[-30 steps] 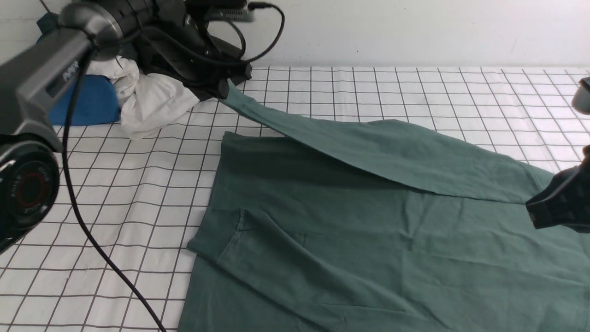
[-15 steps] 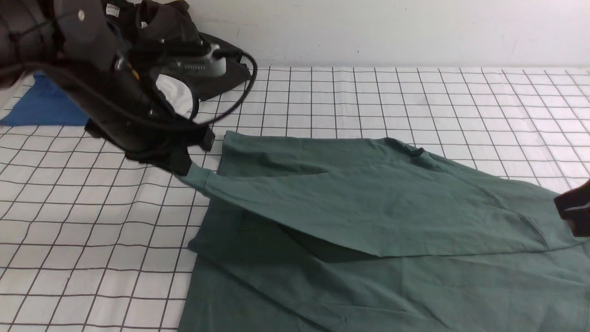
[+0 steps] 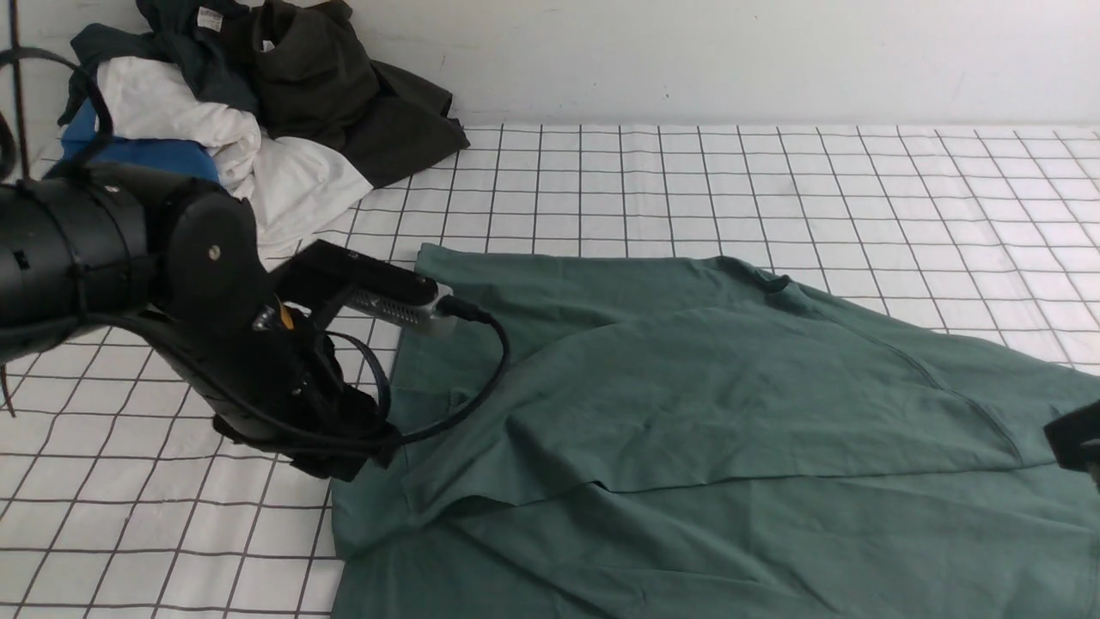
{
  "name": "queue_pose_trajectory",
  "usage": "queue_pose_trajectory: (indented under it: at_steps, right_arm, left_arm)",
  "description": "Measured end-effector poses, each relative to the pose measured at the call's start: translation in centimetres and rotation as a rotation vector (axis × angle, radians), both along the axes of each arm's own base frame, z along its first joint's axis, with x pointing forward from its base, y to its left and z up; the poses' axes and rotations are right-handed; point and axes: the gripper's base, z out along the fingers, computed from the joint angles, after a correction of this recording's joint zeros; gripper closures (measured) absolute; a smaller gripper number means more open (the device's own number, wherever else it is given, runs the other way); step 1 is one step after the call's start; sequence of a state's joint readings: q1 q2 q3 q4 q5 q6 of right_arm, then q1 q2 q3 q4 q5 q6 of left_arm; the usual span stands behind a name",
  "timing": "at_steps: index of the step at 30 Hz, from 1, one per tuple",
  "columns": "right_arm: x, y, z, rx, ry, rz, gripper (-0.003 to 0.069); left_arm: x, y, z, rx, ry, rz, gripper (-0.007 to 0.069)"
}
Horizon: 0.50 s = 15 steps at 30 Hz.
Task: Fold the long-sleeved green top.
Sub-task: Use the left arm to drag and drop the cuff onto the cuff closest to the left arm
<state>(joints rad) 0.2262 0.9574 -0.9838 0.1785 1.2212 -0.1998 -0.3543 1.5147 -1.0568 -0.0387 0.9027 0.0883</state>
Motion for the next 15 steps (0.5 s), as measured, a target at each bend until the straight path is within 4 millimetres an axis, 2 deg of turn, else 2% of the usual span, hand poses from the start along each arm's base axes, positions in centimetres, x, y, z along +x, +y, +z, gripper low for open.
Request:
queue_pose_trajectory:
  at_steps: [2, 3, 5, 7, 10, 11, 13, 15]
  right_arm:
    - [-0.5, -0.1, 0.2, 0.005, -0.002, 0.005, 0.0673]
    - [-1.2, -0.1, 0.6, 0.021, -0.012, 0.010, 0.0673]
    - [-2.1, 0.0, 1.1, 0.054, -0.035, 0.019, 0.0673]
    - [-2.7, 0.0, 1.4, 0.078, -0.050, 0.027, 0.0673]
    - [-4.0, 0.3, 1.8, 0.125, -0.077, 0.057, 0.0673]
    - [-4.0, 0.3, 1.8, 0.126, -0.075, 0.057, 0.0673]
    - [-4.7, 0.5, 1.3, 0.126, -0.066, 0.089, 0.0673]
    - [-4.9, 0.6, 0.6, 0.120, -0.047, 0.105, 0.0673]
  left_arm:
    - [-0.5, 0.4, 1.0, 0.015, -0.022, -0.008, 0.0223]
    - [-1.7, 0.8, 2.6, 0.029, -0.045, -0.021, 0.0201]
    - [-3.5, 1.0, 3.9, 0.046, -0.051, -0.066, 0.0193]
    - [-4.7, 0.8, 4.0, 0.061, -0.026, -0.121, 0.0190]
    - [-8.4, -0.6, 1.4, 0.113, 0.128, -0.340, 0.0190]
    - [-8.7, -0.6, 1.2, 0.119, 0.139, -0.354, 0.0190]
    - [-11.1, -1.7, -1.8, 0.159, 0.247, -0.548, 0.0188]
    - [-12.7, -2.2, -3.5, 0.179, 0.291, -0.663, 0.0188]
